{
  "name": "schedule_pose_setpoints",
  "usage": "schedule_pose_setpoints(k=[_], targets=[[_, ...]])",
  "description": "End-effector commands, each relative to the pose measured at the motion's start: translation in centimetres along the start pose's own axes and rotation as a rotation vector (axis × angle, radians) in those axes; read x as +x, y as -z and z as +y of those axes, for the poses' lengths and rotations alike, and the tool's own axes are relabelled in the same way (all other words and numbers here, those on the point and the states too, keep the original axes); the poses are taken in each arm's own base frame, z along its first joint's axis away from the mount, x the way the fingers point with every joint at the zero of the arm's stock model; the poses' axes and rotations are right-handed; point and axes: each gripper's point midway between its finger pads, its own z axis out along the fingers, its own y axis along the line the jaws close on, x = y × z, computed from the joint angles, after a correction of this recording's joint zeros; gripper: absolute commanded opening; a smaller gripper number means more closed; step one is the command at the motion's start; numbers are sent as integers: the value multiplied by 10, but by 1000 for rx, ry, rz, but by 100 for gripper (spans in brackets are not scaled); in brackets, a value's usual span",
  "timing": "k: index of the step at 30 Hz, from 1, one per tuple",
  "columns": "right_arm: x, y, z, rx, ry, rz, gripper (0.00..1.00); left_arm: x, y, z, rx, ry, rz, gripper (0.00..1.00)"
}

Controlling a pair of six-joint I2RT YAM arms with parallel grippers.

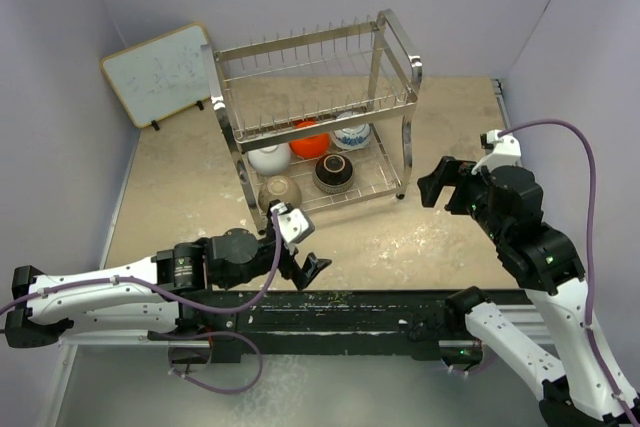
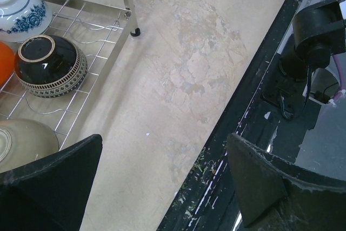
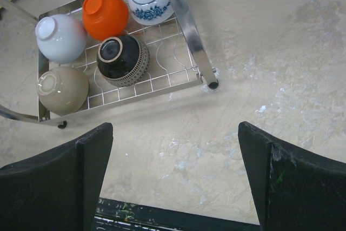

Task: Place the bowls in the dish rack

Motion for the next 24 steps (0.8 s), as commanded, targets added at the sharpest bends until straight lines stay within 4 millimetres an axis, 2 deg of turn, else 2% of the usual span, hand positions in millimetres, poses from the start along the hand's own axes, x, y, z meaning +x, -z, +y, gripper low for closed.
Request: schedule_pose_setpoints(k=[1,24], targets=[[-6,-1,-2,12,-8,-31,99,-4,3,2,-13,39,-30,99],[-9,-1,2,-12,-1,-47,99,3,4,7,-41,54,-19,99]])
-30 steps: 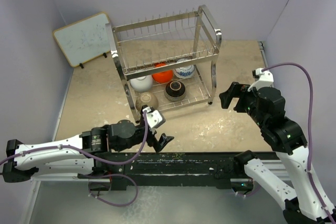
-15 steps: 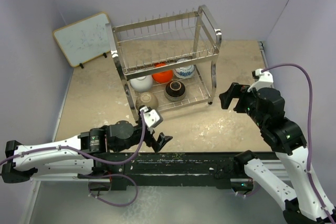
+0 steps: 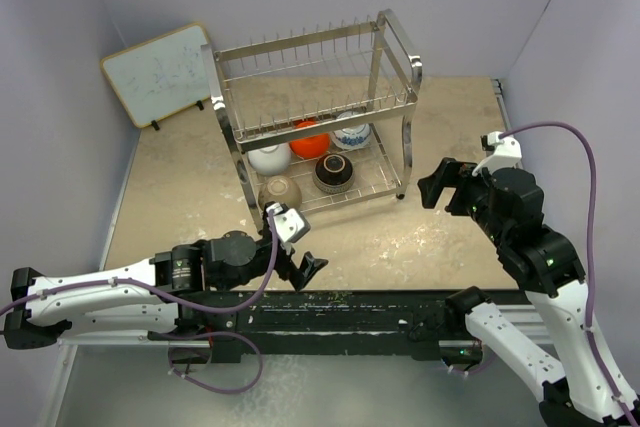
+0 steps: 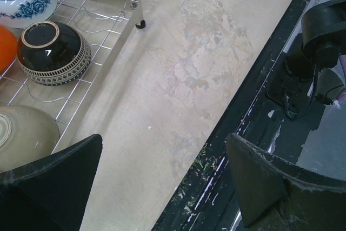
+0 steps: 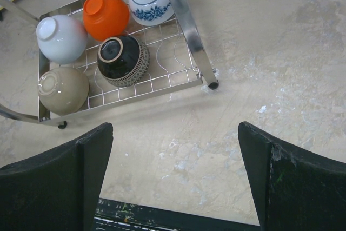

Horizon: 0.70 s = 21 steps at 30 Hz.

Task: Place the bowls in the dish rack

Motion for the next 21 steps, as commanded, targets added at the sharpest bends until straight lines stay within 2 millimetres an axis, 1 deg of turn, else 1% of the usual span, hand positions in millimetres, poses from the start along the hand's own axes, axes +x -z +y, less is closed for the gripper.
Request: schedule_pose_setpoints(k=[1,15,21], targets=[[-10,-2,3,-11,1,-41,99,-7,1,0,-9,23,-27,99],[-12,-2,5,-23,14,-45,99,-10,0,1,-15,25,-38,99],[-12,-3,6,-28,12,-45,99,-11,2,6,-44,40,-40,99]])
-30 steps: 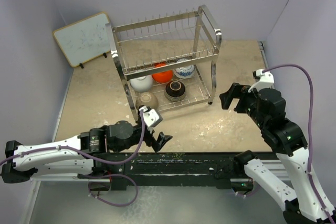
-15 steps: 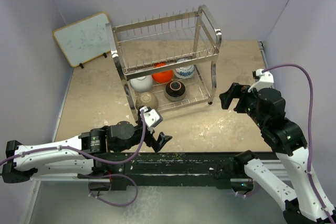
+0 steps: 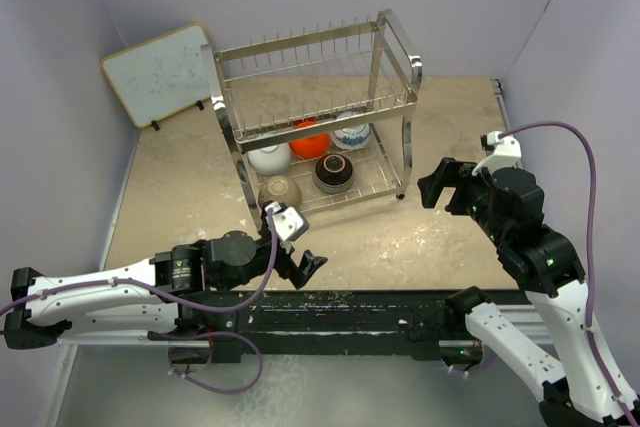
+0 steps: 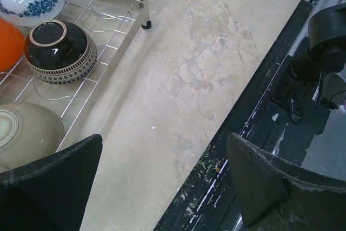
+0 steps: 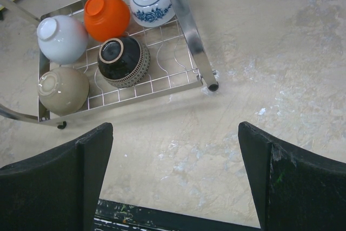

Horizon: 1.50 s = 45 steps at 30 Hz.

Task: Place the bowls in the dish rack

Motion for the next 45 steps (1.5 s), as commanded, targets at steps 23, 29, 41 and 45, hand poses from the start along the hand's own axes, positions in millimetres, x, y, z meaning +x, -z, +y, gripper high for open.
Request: schedule_pose_setpoints(k=[23,29,41,45], targets=[[-7,-4,6,-31,-3,-32,99,-13,3,11,-77,43,-34,99],[-6,-4,6,-31,-3,-29,99,-15,2,13,-91,43,-36,99],[-8,1,7,-39,-6,-37,99,-24,1,13,-109,56,-31,99],[-10,4,6,-37,-5,-46,99,-30,3,15,-115,54,-39,99]])
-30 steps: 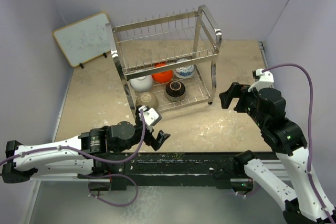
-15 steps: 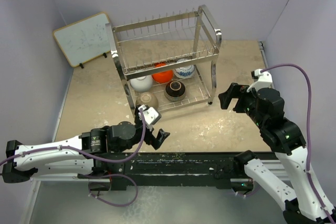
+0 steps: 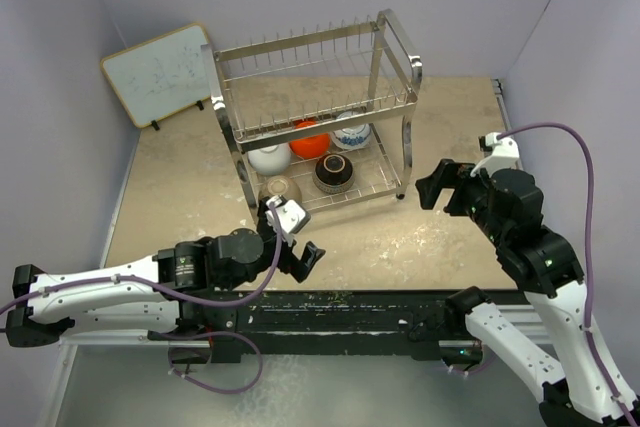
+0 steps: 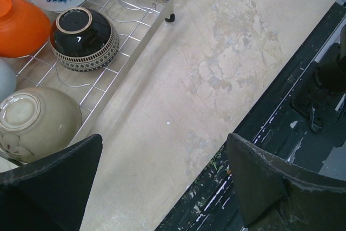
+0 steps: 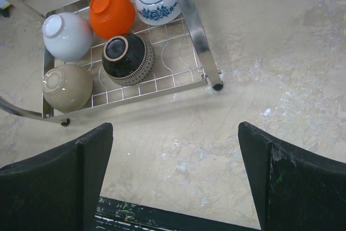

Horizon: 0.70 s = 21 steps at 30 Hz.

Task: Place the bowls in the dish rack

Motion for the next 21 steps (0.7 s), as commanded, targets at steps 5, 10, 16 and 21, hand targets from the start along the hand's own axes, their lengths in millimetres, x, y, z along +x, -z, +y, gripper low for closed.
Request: schedule_pose_setpoints(k=[5,10,16,21], targets=[[-14,7,1,-6,-2,-51,99,-35,6,1,-19,35,-81,99],[-15,5,1,-3,5,-44,99,-35,6,3,-28,38,-78,99],[-16,6,0,6,8,-47,99,-33,4,5,-46,33,-76,99],[-16,5,1,-1,4,-46,99,-34,3,6,-51,28,-77,99]])
